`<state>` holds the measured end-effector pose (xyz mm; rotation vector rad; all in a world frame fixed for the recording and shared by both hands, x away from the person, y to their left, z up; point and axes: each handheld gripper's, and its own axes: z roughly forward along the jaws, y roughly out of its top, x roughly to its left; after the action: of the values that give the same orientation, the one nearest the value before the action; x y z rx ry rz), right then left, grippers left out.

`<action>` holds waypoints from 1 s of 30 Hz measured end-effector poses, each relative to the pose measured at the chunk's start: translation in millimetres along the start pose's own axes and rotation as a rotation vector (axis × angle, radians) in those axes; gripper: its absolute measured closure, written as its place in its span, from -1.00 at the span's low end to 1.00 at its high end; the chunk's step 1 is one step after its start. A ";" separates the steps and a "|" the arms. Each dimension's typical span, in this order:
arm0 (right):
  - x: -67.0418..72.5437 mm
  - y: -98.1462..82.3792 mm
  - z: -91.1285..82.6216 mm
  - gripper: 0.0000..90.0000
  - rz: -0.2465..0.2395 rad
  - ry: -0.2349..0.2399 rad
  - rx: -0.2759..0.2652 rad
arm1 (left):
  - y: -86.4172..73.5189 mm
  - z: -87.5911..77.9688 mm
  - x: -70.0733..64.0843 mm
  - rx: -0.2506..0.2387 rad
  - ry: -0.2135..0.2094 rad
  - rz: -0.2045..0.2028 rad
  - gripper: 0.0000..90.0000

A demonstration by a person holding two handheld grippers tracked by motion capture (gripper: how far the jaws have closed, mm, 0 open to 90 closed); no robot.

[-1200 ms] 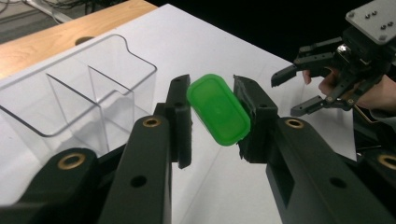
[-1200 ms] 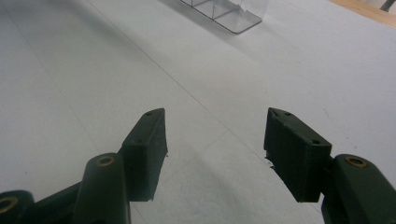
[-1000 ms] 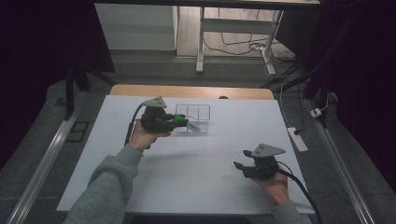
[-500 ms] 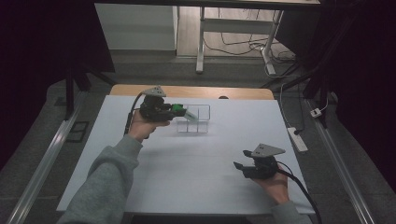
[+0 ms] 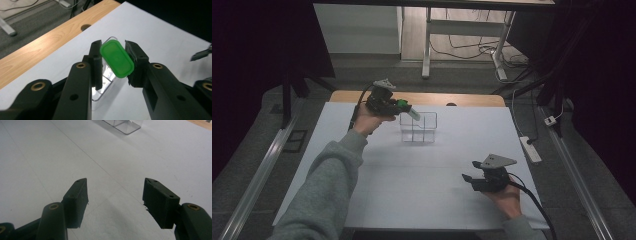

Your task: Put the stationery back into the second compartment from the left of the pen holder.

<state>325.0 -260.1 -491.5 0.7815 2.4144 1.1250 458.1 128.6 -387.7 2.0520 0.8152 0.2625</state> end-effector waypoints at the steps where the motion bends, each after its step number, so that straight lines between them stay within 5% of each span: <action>1: 0.0 0.0 0.1 -0.20 -0.002 0.000 0.000 | 0.1 2.6 1.0 0.007 0.001 -0.002 0.53; 15: -0.2 -0.5 0.7 -0.21 -0.002 0.003 0.008 | 0.8 16.7 1.6 0.040 -0.017 0.005 0.50; 19: -0.3 -0.6 0.8 -0.21 -0.002 0.005 0.009 | 0.0 18.7 -1.1 0.035 -0.005 0.016 -0.10; 30: -1.6 -1.5 -0.2 -0.21 0.002 -0.004 0.009 | -15.2 2.1 -8.1 -0.013 -0.026 0.014 -0.15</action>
<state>325.6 -262.0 -492.4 0.7879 2.4179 1.1130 446.1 128.0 -400.2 2.0457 0.7816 0.2476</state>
